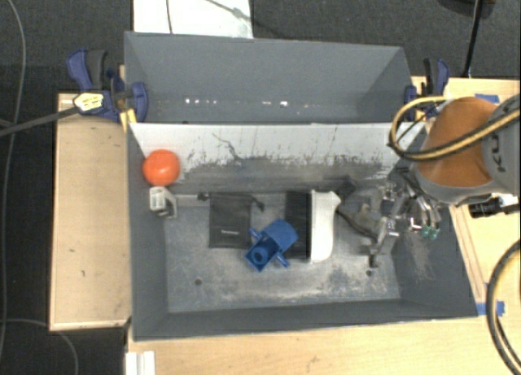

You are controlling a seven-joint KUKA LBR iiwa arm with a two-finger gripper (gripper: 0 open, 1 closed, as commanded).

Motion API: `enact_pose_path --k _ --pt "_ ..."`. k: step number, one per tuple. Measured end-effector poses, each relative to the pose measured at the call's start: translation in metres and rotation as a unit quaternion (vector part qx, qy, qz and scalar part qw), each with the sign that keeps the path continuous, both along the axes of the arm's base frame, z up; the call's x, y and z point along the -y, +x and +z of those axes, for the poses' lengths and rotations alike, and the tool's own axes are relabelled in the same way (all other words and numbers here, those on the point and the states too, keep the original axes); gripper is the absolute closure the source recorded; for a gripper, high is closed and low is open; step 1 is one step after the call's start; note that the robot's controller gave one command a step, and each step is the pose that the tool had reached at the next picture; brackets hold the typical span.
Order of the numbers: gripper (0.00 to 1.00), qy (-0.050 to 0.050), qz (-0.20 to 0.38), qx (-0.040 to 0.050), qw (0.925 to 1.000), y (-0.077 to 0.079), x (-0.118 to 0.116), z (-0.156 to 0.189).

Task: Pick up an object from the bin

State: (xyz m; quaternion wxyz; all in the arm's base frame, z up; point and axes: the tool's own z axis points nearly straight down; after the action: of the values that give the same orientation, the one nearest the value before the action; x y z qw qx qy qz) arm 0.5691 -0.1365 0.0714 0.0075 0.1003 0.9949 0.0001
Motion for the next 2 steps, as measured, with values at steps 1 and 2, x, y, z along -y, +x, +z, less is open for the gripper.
enact_pose_path --k 1,2 --pt "0.0 0.0 -0.012 0.0017 0.9999 0.0015 0.0012 -0.0002" --pt "1.0 -0.001 -0.006 0.0033 1.0 0.0028 0.0081 0.0001"
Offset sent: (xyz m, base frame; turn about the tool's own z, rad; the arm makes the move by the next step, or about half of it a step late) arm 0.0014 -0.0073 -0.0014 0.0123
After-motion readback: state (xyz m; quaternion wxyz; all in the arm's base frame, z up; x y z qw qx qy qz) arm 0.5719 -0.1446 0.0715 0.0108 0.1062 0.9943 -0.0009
